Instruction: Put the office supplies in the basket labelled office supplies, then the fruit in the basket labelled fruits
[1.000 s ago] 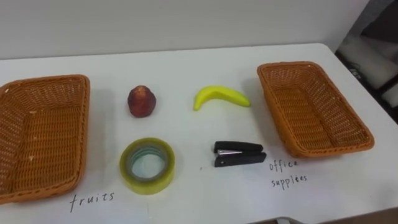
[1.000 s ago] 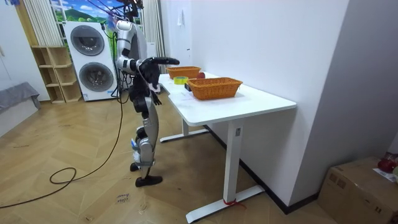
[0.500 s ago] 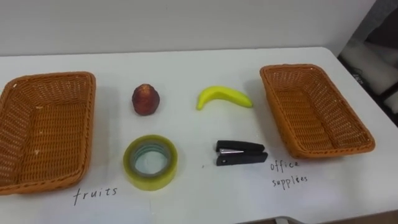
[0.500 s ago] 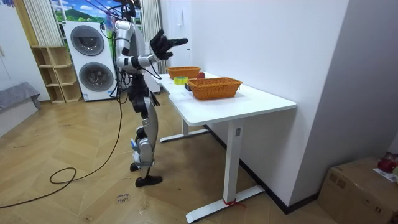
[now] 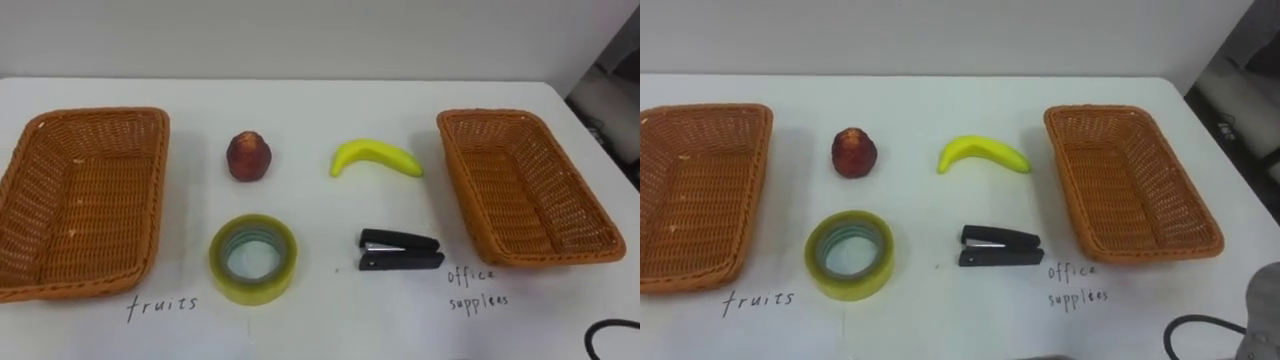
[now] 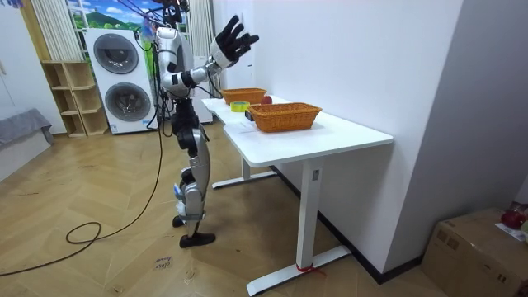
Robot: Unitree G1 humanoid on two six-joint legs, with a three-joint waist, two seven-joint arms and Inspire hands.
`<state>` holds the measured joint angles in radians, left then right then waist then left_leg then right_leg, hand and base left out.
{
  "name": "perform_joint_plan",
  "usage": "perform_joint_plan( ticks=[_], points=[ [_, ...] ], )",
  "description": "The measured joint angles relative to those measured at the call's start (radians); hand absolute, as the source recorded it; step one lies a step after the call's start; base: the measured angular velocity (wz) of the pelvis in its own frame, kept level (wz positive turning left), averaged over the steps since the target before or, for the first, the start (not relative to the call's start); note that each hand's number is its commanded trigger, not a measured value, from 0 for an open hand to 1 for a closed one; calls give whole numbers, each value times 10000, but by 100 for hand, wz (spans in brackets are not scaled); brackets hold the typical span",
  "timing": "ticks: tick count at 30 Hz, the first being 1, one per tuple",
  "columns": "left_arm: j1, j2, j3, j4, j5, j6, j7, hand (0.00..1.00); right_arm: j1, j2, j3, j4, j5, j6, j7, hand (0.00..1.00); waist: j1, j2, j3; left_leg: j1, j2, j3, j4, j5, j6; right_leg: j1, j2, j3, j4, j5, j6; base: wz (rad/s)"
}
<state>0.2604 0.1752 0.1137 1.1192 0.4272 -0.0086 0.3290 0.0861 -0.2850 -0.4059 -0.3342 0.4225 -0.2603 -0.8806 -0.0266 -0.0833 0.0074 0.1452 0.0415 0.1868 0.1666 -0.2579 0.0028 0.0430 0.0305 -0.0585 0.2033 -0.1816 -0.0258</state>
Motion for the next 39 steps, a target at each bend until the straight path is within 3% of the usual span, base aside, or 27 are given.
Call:
perform_joint_plan(
  ticks=[6, 10, 13, 18, 20, 25, 31, 35, 39],
  points=[
    [-35, 3, 8, 34, 44, -114, -19, 0, -303, -13, 375, -374, -380, -13, 763, 0, 68, 25, 1, -4, -6, -114, 4, 1, 1, 108, -35, -140, 6, 3, 1, 6],
    [44, 2, 15, 31, 199, -156, -83, 0, -310, -66, 616, -376, -857, -15, 1243, 0, 111, 83, -75, 11, -6, -194, 42, 2, 1, 101, -69, -255, 20, 3, 0, 5],
    [26, 1, 3, 26, 384, -160, -166, 0, -313, -267, 802, -370, -1273, -12, 1639, 0, 148, 146, -85, 50, -14, -199, 54, 13, 11, 127, -96, -251, 87, 3, 0, 0],
    [54, -9, -6, 24, 419, -180, -166, 0, -311, -553, 1463, -338, -1550, 13, 2578, 0, 347, 133, -45, 68, -12, -79, 57, 69, 3, 114, -130, -244, 182, 4, -9, -6],
    [1, -8, 8, 18, 460, -177, -183, 0, -311, -560, 1643, -318, -1591, 44, 3187, 0, 435, 63, 38, 67, -17, -37, 52, 80, -4, 75, -138, -239, 130, -27, -36, 0],
    [-182, 4, -32, 2, 491, 25, -578, 0, -314, -641, 2066, -67, -2381, 350, 4324, 0, 590, -135, 3, -2, 11, -95, 13, 93, -25, 82, -96, -254, -27, 66, -49, 1],
    [-282, 16, -205, -8, 585, 40, -583, 0, -375, -646, 2782, 398, -2775, 665, 5748, 0, 611, -33, -10, -92, 1, -89, 41, 100, -16, 74, -114, -334, -41, 129, -27, 0],
    [-340, 14, -189, -13, 579, 55, -586, 0, -375, -647, 3101, 484, -2809, 906, 6699, 0, 626, 79, -92, -99, 41, -103, -5, 100, -17, 129, -122, -355, -187, 141, -18, 0],
    [-334, 13, -184, -24, 639, 160, -698, 0, -372, -647, 3126, 545, -3185, 1242, 7420, 0, 601, 157, -43, -80, 83, -97, -16, 101, -19, 192, -118, -373, -200, 140, -18, 1]
  ],
)
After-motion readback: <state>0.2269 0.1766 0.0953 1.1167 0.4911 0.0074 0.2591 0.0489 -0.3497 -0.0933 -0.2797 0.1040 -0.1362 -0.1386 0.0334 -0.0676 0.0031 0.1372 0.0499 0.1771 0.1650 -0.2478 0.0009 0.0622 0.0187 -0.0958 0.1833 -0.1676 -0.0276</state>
